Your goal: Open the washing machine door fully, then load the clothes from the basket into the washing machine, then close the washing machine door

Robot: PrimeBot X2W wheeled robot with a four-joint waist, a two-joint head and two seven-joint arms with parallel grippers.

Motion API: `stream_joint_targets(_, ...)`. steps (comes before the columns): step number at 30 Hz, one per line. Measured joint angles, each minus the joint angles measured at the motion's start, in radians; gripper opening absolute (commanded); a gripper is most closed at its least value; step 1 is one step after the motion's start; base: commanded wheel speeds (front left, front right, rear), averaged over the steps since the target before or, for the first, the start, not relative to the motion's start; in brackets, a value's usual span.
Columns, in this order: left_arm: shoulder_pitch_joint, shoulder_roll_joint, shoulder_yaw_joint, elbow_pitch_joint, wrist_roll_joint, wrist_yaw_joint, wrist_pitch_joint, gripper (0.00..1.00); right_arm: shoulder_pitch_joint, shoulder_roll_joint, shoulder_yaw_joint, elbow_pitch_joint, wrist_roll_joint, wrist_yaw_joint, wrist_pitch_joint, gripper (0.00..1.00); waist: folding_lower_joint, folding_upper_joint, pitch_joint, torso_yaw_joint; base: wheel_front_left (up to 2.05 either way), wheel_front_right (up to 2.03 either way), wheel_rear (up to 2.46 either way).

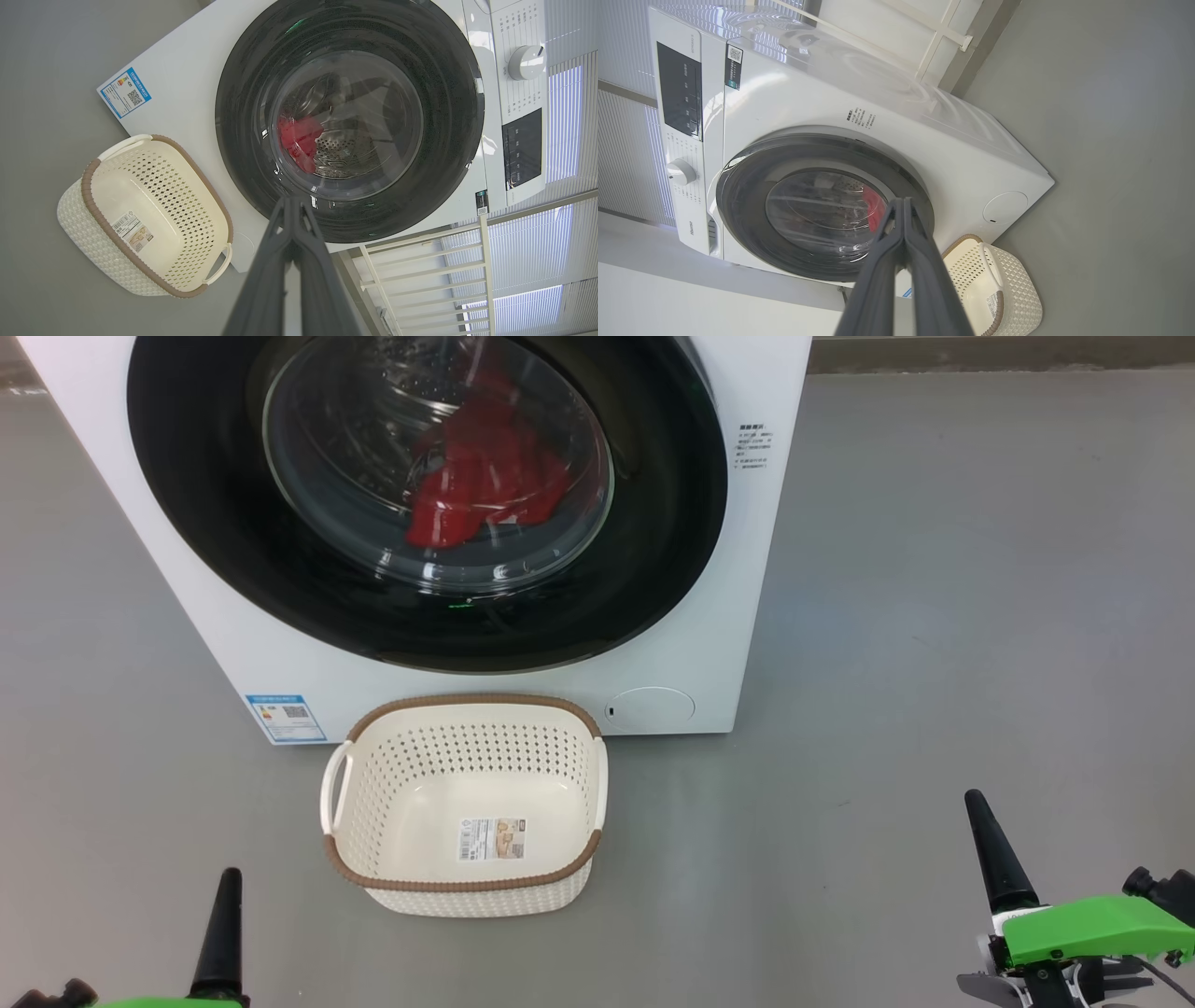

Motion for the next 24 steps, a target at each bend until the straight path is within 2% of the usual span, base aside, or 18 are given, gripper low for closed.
stream_joint_targets(24, -0.034, -0.029, 0.044, 0.04, -0.196, 0.0, 0.069, 0.0, 0.001, 0.018, -0.035, 0.002, 0.232, 0.0, 0.067, 0.0, 0.0, 0.0, -0.01, -0.017, 0.0, 0.0, 0.0)
